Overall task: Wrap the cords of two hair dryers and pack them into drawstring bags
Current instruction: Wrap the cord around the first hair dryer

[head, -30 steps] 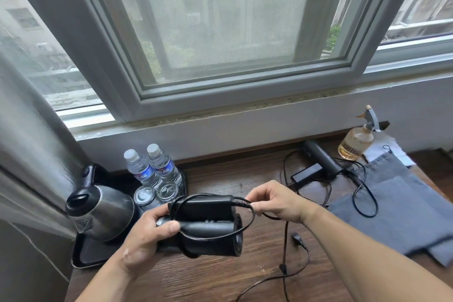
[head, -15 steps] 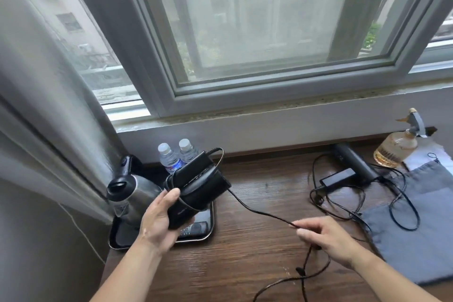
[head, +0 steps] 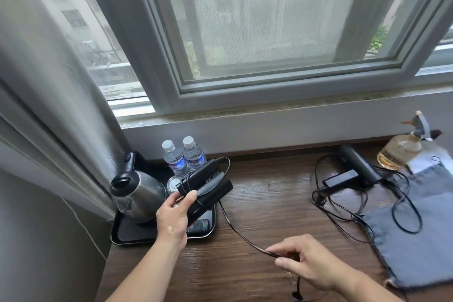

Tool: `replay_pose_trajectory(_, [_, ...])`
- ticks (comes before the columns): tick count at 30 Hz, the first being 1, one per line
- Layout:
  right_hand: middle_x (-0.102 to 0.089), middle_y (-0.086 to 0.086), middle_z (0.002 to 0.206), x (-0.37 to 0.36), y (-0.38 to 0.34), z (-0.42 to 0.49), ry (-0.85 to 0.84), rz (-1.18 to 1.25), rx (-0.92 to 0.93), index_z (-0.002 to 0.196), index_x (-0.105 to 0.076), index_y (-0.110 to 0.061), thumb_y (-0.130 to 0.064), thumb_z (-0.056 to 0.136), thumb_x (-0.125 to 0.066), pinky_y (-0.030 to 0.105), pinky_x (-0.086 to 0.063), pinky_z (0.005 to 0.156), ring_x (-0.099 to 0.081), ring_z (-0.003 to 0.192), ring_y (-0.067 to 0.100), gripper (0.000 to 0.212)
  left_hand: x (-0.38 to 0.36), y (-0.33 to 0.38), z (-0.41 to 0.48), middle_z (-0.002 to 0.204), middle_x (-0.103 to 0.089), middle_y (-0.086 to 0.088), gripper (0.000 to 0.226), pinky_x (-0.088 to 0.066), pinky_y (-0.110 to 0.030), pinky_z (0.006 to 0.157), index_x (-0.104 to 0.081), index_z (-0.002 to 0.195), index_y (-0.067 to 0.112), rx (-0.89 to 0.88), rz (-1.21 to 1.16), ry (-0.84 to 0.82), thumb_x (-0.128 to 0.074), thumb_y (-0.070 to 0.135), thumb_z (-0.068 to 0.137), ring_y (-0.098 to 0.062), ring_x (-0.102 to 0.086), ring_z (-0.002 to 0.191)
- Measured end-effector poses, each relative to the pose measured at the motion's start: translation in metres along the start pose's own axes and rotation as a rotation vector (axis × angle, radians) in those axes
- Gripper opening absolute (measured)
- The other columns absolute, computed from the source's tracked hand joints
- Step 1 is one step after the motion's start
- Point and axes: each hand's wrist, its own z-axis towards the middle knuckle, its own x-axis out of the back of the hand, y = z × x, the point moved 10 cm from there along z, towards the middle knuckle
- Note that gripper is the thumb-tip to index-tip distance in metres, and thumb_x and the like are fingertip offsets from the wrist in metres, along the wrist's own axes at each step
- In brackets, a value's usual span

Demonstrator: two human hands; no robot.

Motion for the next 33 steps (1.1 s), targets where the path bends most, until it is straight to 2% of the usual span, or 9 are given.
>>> replay_pose_trajectory(2, [-0.063,-0.036,0.080,-0.004,-0.019,0.002,-0.028,-0.083,0.078,0.116,-0.074,-0.037,-0.033,0.091,-0.068,0.006,-0.039,0.072,-0.062,0.080,-0.009,0.026,0.000,0.002,0.001,0.093,-0.078,-0.011,0.020,-0.062,-0.030,0.072,-0.076,0.097,0.012,-0.055,0.065,0.004,-0.085,0.013,0.079,-0.019,-0.077,0.078])
replay_pose_trajectory(4, [-0.061,-0.030,0.080,-0.005,-0.033,0.005,-0.045,-0.140,0.120,0.118,-0.072,-0.038,-0.040,0.092,-0.064,0.007,-0.040,0.072,-0.061,0.080,-0.007,0.028,-0.001,-0.002,0.004,0.098,-0.080,-0.009,0.043,-0.061,-0.040,0.088,-0.078,0.102,0.015,-0.073,0.167,-0.012,-0.092,0.031,0.065,-0.027,-0.077,0.094])
replay_pose_trajectory(8, [-0.065,-0.016,0.088,0.002,-0.062,0.009,-0.073,-0.222,0.221,0.116,-0.072,-0.035,-0.044,0.094,-0.060,0.014,-0.048,0.076,-0.060,0.083,-0.005,0.026,-0.002,-0.006,0.007,0.107,-0.078,-0.001,0.074,-0.058,-0.046,0.098,-0.076,0.112,0.021,-0.142,0.399,-0.046,-0.091,0.058,0.050,-0.020,-0.074,0.103])
replay_pose_trajectory(11, [-0.065,-0.011,0.091,0.010,-0.087,0.012,-0.084,-0.274,0.301,0.111,-0.074,-0.029,-0.040,0.096,-0.060,0.006,-0.040,0.077,-0.054,0.080,-0.009,0.024,-0.013,-0.009,0.006,0.106,-0.078,0.004,0.074,-0.057,-0.046,0.099,-0.077,0.108,0.027,-0.203,0.521,-0.114,-0.089,0.068,0.048,-0.017,-0.073,0.103])
replay_pose_trajectory(15, [-0.065,-0.012,0.097,0.020,-0.109,0.020,-0.083,-0.336,0.353,0.109,-0.073,-0.030,-0.036,0.097,-0.059,0.010,-0.042,0.079,-0.059,0.088,0.001,0.019,-0.034,-0.006,-0.011,0.101,-0.077,0.006,0.071,-0.056,-0.040,0.097,-0.076,0.107,0.023,-0.263,0.658,-0.214,-0.081,0.064,0.050,-0.013,-0.072,0.099])
replay_pose_trajectory(19, [-0.065,-0.011,0.096,0.037,-0.118,0.032,-0.028,-0.381,0.363,0.105,-0.074,-0.027,-0.031,0.096,-0.063,0.002,-0.031,0.076,-0.057,0.087,0.003,0.015,-0.052,-0.015,-0.027,0.099,-0.077,0.012,0.057,-0.057,-0.032,0.091,-0.077,0.102,0.029,-0.301,0.756,-0.351,-0.082,0.059,0.054,-0.007,-0.072,0.095])
replay_pose_trajectory(24, [-0.066,-0.011,0.093,0.056,-0.115,0.046,0.051,-0.380,0.333,0.101,-0.074,-0.027,-0.031,0.095,-0.063,0.016,-0.044,0.079,-0.058,0.085,0.003,0.013,-0.073,-0.022,-0.052,0.098,-0.074,0.012,0.052,-0.052,-0.018,0.087,-0.078,0.099,0.027,-0.350,0.797,-0.527,-0.081,0.058,0.058,-0.002,-0.068,0.095])
replay_pose_trajectory(28, [-0.064,-0.016,0.091,0.066,-0.104,0.053,0.113,-0.357,0.305,0.098,-0.075,-0.028,-0.033,0.094,-0.066,0.006,-0.037,0.078,-0.055,0.082,-0.003,0.010,-0.076,-0.027,-0.060,0.099,-0.073,0.015,0.053,-0.051,-0.018,0.091,-0.078,0.102,0.026,-0.315,0.773,-0.631,-0.083,0.059,0.060,-0.003,-0.068,0.100])
replay_pose_trajectory(33, [-0.065,-0.015,0.090,0.069,-0.096,0.057,0.167,-0.310,0.289,0.098,-0.076,-0.026,-0.031,0.094,-0.068,0.003,-0.036,0.079,-0.057,0.084,-0.002,0.010,-0.083,-0.024,-0.071,0.098,-0.072,0.013,0.045,-0.049,-0.016,0.089,-0.078,0.096,0.031,-0.319,0.738,-0.704,-0.086,0.059,0.061,-0.006,-0.068,0.099])
